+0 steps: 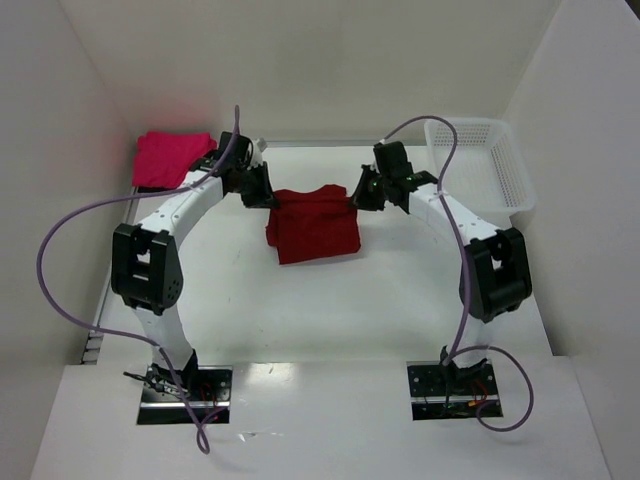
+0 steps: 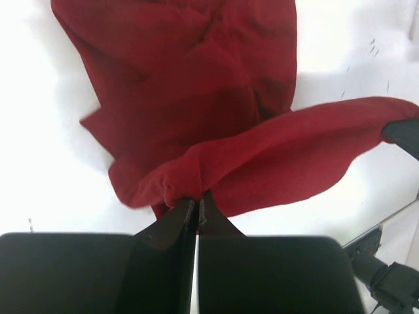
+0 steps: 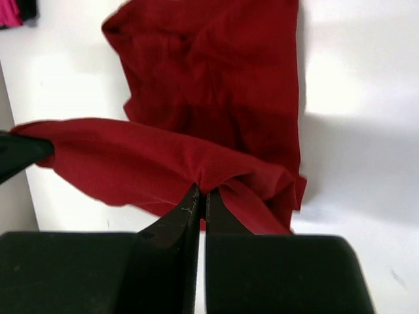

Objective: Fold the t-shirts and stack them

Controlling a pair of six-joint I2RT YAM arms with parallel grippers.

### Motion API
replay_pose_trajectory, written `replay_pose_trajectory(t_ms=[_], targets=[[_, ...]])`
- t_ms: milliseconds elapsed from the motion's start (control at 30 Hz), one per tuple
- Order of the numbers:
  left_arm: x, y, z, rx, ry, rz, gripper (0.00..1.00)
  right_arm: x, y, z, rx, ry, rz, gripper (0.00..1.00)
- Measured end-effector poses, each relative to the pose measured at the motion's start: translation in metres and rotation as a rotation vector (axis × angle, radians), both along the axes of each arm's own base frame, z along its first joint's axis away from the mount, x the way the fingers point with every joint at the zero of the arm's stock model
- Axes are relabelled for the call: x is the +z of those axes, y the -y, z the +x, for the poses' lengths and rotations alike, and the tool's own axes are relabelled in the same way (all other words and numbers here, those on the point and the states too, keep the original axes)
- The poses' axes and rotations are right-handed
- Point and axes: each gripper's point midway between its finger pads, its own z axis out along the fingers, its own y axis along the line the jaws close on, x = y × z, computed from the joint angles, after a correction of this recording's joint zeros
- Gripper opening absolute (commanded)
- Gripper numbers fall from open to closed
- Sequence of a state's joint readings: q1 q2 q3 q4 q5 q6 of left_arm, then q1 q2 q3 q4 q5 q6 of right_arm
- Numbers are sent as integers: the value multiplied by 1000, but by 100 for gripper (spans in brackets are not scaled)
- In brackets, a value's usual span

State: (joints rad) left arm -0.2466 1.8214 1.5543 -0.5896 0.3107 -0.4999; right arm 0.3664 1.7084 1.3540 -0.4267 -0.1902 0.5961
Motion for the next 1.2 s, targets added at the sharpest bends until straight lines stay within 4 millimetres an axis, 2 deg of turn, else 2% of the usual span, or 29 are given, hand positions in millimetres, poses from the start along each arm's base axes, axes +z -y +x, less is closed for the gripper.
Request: replay_pose_trajectory(t_ms=[233,400,500,567,633,700,800,867,933,1033,1133,1200], targets=[[-15,-13,26,25,-24,-54,0,-13,-13,51,15,20,-5,4],[-33,-22,47,41,-52,-83,0,-28,-22,79,28,20,-5,8],[-46,-23,61,45,-69,-95,5,-40,-25,89,30,11,-9,8],[-55,-23,69,45,-77,-100,14,-47,-25,97,28,7,-11,10],[-64,-25,73,51,-90,-104,18,-56,-24,104,23,-3,-13,11],[-69,-26,77,56,-97,-106,30,-63,-23,112,22,-6,-14,19],[-70,-32,83,73,-95,-111,51,-74,-22,120,22,-9,-22,48],[-68,-38,86,88,-89,-118,62,-77,-23,125,21,-8,-23,59],[-67,-45,90,101,-80,-121,68,-75,-25,131,24,7,-22,81],[-64,-54,94,114,-72,-133,70,-63,-27,140,32,49,-21,88],[-56,-58,97,109,-54,-161,70,-43,-30,151,36,106,-8,88],[-48,-53,98,82,-35,-191,68,-30,-33,157,42,144,7,75]])
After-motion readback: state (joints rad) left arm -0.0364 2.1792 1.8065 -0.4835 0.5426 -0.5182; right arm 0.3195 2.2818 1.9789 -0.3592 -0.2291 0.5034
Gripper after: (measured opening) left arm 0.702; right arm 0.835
